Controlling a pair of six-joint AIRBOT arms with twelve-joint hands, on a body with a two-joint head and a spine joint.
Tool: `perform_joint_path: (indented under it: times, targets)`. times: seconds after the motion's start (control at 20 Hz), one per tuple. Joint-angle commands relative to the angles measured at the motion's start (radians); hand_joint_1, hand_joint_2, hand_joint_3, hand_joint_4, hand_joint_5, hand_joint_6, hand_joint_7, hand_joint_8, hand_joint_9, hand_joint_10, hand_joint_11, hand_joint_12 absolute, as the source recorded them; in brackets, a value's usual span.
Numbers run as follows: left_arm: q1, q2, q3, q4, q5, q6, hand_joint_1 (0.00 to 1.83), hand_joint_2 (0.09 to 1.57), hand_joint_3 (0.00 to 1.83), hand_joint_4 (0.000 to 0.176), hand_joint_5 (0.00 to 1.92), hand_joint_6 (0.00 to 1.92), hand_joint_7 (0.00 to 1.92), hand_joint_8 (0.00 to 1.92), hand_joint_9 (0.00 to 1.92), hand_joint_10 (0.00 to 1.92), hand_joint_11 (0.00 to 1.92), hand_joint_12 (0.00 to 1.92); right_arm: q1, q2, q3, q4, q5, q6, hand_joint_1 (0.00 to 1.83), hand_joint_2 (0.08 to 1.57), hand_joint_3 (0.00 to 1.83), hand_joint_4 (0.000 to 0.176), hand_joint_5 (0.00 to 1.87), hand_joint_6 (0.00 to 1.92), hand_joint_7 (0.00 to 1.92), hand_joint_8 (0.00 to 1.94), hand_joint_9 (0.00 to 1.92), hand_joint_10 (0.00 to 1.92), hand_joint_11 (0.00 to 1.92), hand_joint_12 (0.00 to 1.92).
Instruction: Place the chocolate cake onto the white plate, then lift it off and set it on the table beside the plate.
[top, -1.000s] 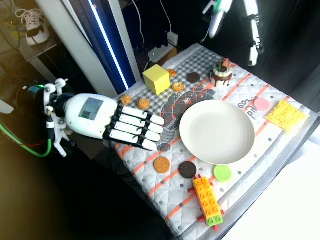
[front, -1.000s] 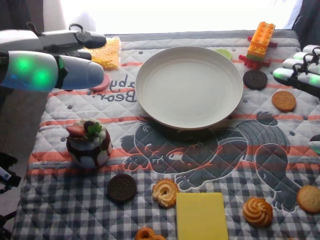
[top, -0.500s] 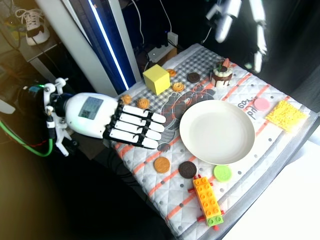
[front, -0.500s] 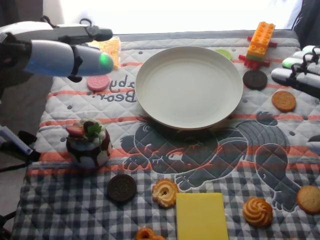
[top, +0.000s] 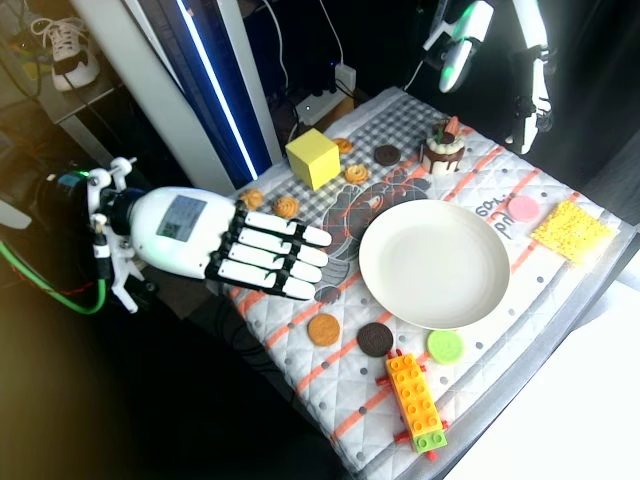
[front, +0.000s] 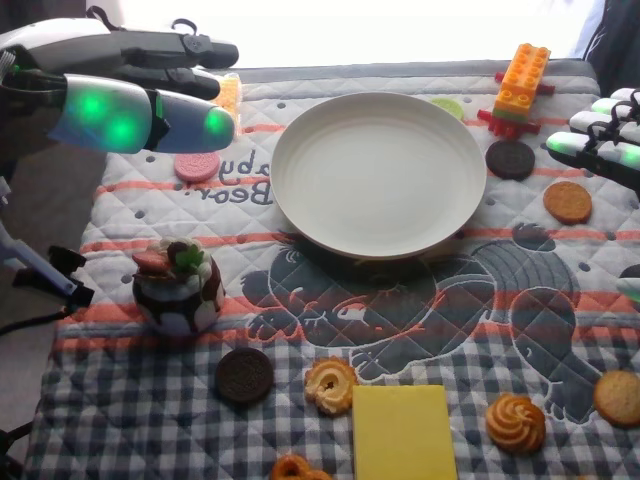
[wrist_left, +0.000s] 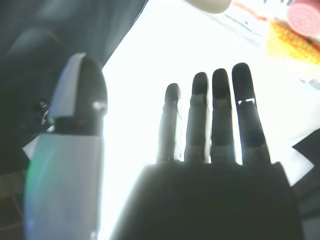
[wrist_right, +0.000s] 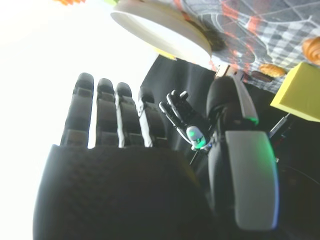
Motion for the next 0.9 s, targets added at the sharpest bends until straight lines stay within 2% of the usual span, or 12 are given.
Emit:
perform_joint_path:
  times: [0.0, 0.05, 0.1, 0.15, 0.2, 0.35, 0.4, 0.5, 0.6, 0.75, 0.8, 0.85]
  targets:
    - [-0.007, -0.004, 0.017, -0.011, -0.119, -0.008, 0.76, 0.99, 0.0, 0.126, 0.35, 0.03, 0.38, 0.02, 0.2, 0.64, 0.0, 1.53, 0.004, 0.004, 0.003, 0.017, 0.13, -0.001, 0.57, 1.22, 0.0, 0.039, 0.0, 0.0, 0.0, 0.0, 0.0, 0.0, 0.0, 0.0]
    - [-0.002, -0.013, 0.037, 0.014, -0.127, -0.008, 0.82, 0.96, 0.0, 0.101, 0.35, 0.03, 0.39, 0.02, 0.17, 0.73, 0.0, 1.55, 0.003, 0.004, 0.004, 0.018, 0.13, -0.001, 0.58, 1.22, 0.0, 0.049, 0.0, 0.0, 0.0, 0.0, 0.0, 0.0, 0.0, 0.0]
    - [0.013, -0.027, 0.076, 0.163, -0.159, -0.008, 0.86, 0.93, 0.0, 0.076, 0.37, 0.03, 0.36, 0.01, 0.14, 0.79, 0.0, 1.62, 0.003, 0.004, 0.005, 0.02, 0.131, -0.001, 0.6, 1.22, 0.0, 0.054, 0.0, 0.0, 0.0, 0.0, 0.0, 0.0, 0.0, 0.0]
    - [0.025, -0.036, 0.102, 0.247, -0.186, -0.008, 0.88, 0.93, 0.0, 0.056, 0.36, 0.03, 0.34, 0.0, 0.09, 0.83, 0.0, 1.61, 0.003, 0.004, 0.005, 0.02, 0.131, -0.001, 0.61, 1.22, 0.0, 0.038, 0.0, 0.0, 0.0, 0.0, 0.0, 0.0, 0.0, 0.0]
    - [0.039, -0.046, 0.143, 0.446, -0.245, -0.008, 0.86, 0.93, 0.0, 0.043, 0.33, 0.02, 0.32, 0.0, 0.04, 0.82, 0.0, 1.61, 0.003, 0.004, 0.005, 0.02, 0.132, -0.001, 0.61, 1.22, 0.0, 0.044, 0.0, 0.0, 0.0, 0.0, 0.0, 0.0, 0.0, 0.0]
    - [0.038, -0.037, 0.16, 0.631, -0.301, -0.008, 0.86, 0.88, 0.0, 0.049, 0.36, 0.02, 0.33, 0.0, 0.04, 0.72, 0.0, 1.49, 0.002, 0.005, 0.005, 0.02, 0.134, -0.001, 0.57, 1.21, 0.0, 0.042, 0.0, 0.0, 0.0, 0.0, 0.0, 0.0, 0.0, 0.0]
    - [0.037, -0.028, 0.16, 0.675, -0.32, -0.008, 0.87, 0.9, 0.0, 0.023, 0.34, 0.01, 0.32, 0.0, 0.02, 0.7, 0.0, 1.49, 0.001, 0.005, 0.005, 0.02, 0.135, -0.001, 0.56, 1.21, 0.0, 0.046, 0.0, 0.0, 0.0, 0.0, 0.0, 0.0, 0.0, 0.0]
    - [0.038, -0.004, 0.159, 0.754, -0.36, -0.008, 0.93, 0.9, 0.0, 0.0, 0.38, 0.03, 0.33, 0.0, 0.04, 0.69, 0.0, 1.61, -0.002, 0.005, 0.005, 0.02, 0.136, 0.002, 0.57, 1.22, 0.0, 0.057, 0.0, 0.0, 0.0, 0.0, 0.0, 0.0, 0.0, 0.0]
    - [0.037, 0.025, 0.149, 0.869, -0.401, -0.008, 0.91, 0.87, 0.0, 0.0, 0.42, 0.02, 0.33, 0.0, 0.1, 0.64, 0.0, 1.62, -0.005, 0.005, 0.005, 0.02, 0.139, 0.009, 0.57, 1.22, 0.0, 0.057, 0.0, 0.0, 0.0, 0.0, 0.0, 0.0, 0.0, 0.0]
    - [0.025, 0.074, 0.099, 0.973, -0.418, -0.008, 0.97, 0.89, 0.0, 0.0, 0.42, 0.01, 0.34, 0.0, 0.14, 0.67, 0.0, 1.58, -0.005, 0.005, 0.005, 0.02, 0.14, 0.01, 0.58, 1.22, 0.0, 0.034, 0.0, 0.0, 0.0, 0.0, 0.0, 0.0, 0.0, 0.0]
    - [0.024, 0.088, 0.086, 1.017, -0.436, -0.008, 1.02, 0.86, 0.0, 0.0, 0.39, 0.0, 0.34, 0.0, 0.1, 0.65, 0.0, 1.51, -0.006, 0.005, 0.005, 0.02, 0.14, 0.012, 0.57, 1.22, 0.0, 0.035, 0.0, 0.0, 0.0, 0.0, 0.0, 0.0, 0.0, 0.0]
    - [0.024, 0.097, 0.079, 1.051, -0.451, -0.008, 1.01, 0.87, 0.0, 0.0, 0.39, 0.0, 0.32, 0.0, 0.1, 0.65, 0.0, 1.5, -0.007, 0.005, 0.005, 0.02, 0.14, 0.014, 0.56, 1.22, 0.0, 0.019, 0.0, 0.0, 0.0, 0.0, 0.0, 0.0, 0.0, 0.0]
